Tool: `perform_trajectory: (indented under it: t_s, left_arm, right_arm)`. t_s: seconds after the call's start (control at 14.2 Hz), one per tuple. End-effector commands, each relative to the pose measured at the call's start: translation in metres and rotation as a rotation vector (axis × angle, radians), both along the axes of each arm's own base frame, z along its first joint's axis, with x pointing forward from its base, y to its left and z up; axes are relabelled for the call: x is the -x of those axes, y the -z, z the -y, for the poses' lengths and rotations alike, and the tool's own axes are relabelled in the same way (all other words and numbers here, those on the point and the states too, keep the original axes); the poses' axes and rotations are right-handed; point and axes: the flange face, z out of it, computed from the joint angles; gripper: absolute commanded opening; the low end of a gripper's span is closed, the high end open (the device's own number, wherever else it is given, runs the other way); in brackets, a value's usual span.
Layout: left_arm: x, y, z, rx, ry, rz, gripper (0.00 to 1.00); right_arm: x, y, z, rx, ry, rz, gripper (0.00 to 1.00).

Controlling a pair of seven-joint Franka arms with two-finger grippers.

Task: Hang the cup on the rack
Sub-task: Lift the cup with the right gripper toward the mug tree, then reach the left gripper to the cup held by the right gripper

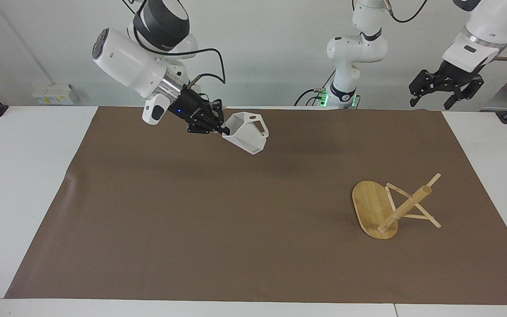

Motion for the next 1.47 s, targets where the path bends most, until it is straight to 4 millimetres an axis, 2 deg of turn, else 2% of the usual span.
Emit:
perform_trajectory:
  t_s: [0.0,0.21,0.35,0.42,0.7,0.91,1.19,1.26,1.4]
  left_arm:
    - [0.008,0.000,0.004,0.001,0.015,-0.005,1.00]
    - [0.008,-0.001,0.010,0.000,0.023,-0.003,1.00]
    - [0.009,0.000,0.026,-0.002,0.055,-0.005,1.00]
    - [0.010,0.000,0.027,-0.002,0.053,-0.009,1.00]
    - [0.010,0.006,0.041,0.005,0.099,0.012,1.00]
    - [0.012,0.015,0.075,0.016,0.290,0.049,1.00]
    - [0.011,0.030,0.093,0.082,0.492,0.096,1.00]
    - [0.010,0.030,0.096,0.083,0.551,0.115,1.00]
    - [0.005,0.031,0.097,0.150,0.625,0.157,1.00]
  right_arm:
    - [-0.005,0.001,-0.024,-0.034,0.064,-0.002,0.00]
    - [-0.007,0.005,-0.039,-0.038,0.082,0.003,0.00]
    - [-0.009,0.007,-0.057,-0.043,0.075,0.010,0.00]
    - [-0.010,0.011,-0.066,-0.040,0.073,0.007,0.00]
    - [-0.018,0.016,-0.083,-0.041,0.063,0.009,0.00]
    - [-0.021,0.019,-0.083,-0.020,0.055,0.019,0.00]
    - [-0.023,0.027,-0.085,-0.011,0.049,0.011,0.00]
    - [-0.021,0.027,-0.095,-0.014,0.041,0.019,0.00]
    - [-0.028,0.021,-0.101,-0.030,0.055,0.048,0.00]
